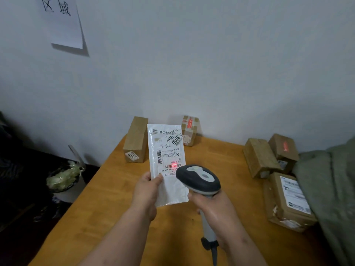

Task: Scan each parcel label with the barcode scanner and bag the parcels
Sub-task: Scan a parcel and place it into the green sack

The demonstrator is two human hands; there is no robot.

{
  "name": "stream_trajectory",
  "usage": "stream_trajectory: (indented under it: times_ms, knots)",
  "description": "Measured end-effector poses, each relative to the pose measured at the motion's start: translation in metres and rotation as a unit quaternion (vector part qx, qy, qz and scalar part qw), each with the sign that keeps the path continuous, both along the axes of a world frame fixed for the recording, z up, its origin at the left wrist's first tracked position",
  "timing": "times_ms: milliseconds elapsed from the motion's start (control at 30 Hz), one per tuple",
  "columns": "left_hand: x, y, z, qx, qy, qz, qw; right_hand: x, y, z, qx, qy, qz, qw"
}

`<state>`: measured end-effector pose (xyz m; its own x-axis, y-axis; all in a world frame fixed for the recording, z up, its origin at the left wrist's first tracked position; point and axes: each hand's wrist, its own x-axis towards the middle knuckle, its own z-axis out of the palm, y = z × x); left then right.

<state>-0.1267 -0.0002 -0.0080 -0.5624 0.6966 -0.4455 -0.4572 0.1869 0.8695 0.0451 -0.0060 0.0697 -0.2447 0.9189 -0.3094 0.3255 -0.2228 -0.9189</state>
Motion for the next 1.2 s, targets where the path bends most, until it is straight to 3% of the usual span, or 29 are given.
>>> stream_trajectory:
  times_ms: [600,767,1000,1200]
  knots:
    - [0.026,-0.049,0.025,0.02,0.017,-0.044,0.999,0.025,-0.057,0.011,0.012,-0.015,-0.045,0.999]
    - [0.052,-0.048,0.029,0.024,0.057,-0.081,0.995,0.053,-0.06,0.013,0.002,0.003,-0.078,0.997]
    - [0.136,-0.028,0.053,0.057,0.161,-0.163,0.972,0.129,-0.061,0.016,0.013,0.042,-0.139,0.989]
    - [0.272,-0.013,0.083,0.142,0.279,-0.239,0.919,0.253,-0.067,0.031,0.046,0.03,-0.216,0.975]
